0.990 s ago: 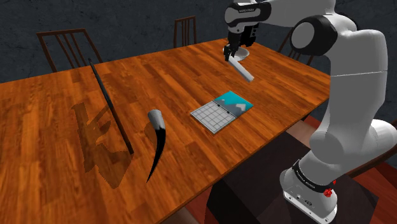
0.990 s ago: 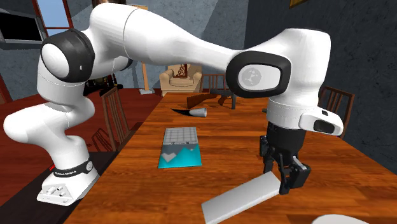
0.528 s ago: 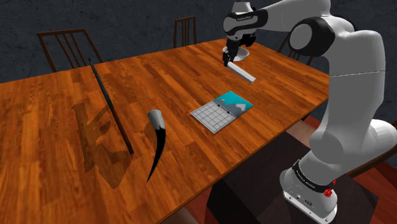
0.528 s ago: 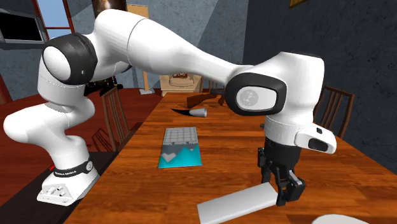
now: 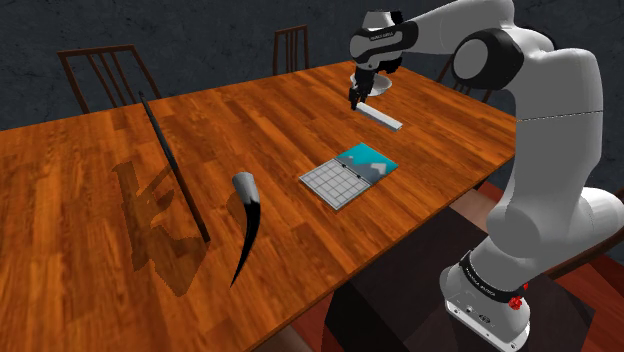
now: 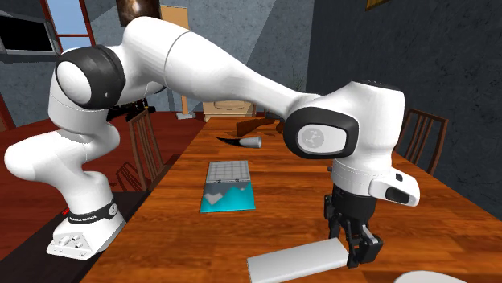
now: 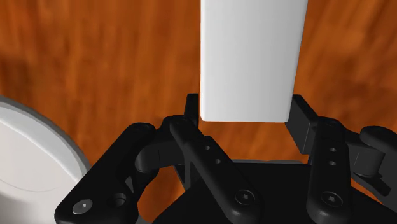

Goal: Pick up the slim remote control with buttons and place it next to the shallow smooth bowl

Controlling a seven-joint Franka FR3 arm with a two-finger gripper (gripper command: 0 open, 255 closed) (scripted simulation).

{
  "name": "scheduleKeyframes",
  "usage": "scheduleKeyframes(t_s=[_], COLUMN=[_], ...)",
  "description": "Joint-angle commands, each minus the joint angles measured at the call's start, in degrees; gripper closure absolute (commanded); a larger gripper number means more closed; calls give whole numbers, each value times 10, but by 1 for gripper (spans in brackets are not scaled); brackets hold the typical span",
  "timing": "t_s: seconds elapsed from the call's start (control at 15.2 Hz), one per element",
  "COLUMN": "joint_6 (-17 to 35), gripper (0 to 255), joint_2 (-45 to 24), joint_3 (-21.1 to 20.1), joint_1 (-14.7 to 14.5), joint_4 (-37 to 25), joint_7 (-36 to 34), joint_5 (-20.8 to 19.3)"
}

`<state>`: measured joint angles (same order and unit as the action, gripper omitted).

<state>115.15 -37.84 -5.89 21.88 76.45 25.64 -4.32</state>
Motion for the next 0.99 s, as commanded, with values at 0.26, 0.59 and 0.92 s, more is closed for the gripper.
scheduleKeyframes(t_s=[0.26, 0.59, 0.92], joint_6=[0, -15, -60], gripper=[0, 0, 0], joint_2=[0, 6, 21], joint_3=[0, 0, -1], joint_1=[0, 0, 0], joint_4=[0, -9, -39], joint_7=[0, 1, 2], joint_5=[0, 1, 2])
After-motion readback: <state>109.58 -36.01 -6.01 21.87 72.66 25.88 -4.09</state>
